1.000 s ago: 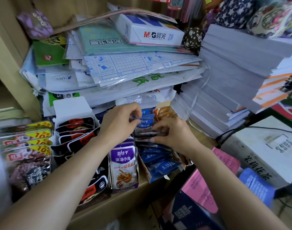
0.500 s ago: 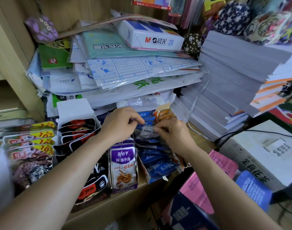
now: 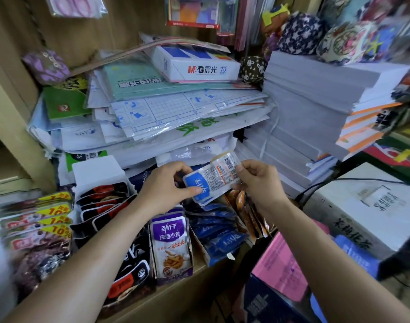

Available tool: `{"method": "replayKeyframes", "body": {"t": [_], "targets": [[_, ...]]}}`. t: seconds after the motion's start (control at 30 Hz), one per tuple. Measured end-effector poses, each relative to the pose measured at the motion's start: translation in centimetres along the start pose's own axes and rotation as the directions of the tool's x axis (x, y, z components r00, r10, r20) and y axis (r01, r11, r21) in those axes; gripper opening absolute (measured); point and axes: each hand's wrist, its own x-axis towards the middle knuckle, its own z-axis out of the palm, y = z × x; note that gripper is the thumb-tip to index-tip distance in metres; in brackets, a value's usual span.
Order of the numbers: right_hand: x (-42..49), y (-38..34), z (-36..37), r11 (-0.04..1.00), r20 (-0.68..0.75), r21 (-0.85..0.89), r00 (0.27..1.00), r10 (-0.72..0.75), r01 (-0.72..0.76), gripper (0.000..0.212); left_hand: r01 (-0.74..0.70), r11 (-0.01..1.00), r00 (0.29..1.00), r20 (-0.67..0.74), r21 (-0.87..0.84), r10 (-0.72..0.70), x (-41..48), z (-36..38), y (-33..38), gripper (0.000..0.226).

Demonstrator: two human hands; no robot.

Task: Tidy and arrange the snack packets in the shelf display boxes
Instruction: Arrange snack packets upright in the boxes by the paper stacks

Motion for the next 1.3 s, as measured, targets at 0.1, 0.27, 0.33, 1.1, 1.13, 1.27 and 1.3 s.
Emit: {"method": "replayKeyframes", "body": {"t": [0.1,0.27,0.33,1.1,1.13,1.27,1.3], "targets": [[0.1,0.0,0.2,0.996,-0.002,0.077,0.999,0.048,-0.048,0.021,0.026,0.997,0.998,-0.052,-0.067,-0.029,0.1,0.1,0.0,0.022],[0.2,-0.3,0.5,0.989,0.087,0.116,0.993,0.085,-0.095,0.011,0.066,0.935,0.984,-0.132,-0.349,-0.118,0.2,-0.1,0.3,0.01],[0.2,-0.3,0.5,0.992,0.138,0.108,0.989,0.057,-0.072,0.025,0.065,0.9,0.976,-0.162,-0.43,-0.148,0.0,-0.2,0.7,0.009],[0.6,-0.8,-0.3,0.945,0.019,0.292,0.989,0.15,-0.149,0.007,-0.025,0.696,0.903,-0.315,-0.717,-0.292,0.2,-0.6,1.7,0.015],[0.6,-0.8,-0.4,0.948,0.015,0.285,0.989,0.145,-0.143,0.006,-0.032,0.732,0.9,-0.337,-0.681,-0.274,0.2,-0.7,1.6,0.015],[0.5,-1.0,-0.5,0.969,-0.016,0.207,0.99,0.143,-0.137,0.003,-0.07,0.861,0.898,-0.408,-0.503,-0.166,0.0,-1.2,1.2,0.027],[0.4,-1.1,-0.6,0.973,-0.021,0.184,0.989,0.143,-0.137,0.004,-0.06,0.871,0.899,-0.406,-0.487,-0.166,0.0,-1.2,1.2,0.031]]}}
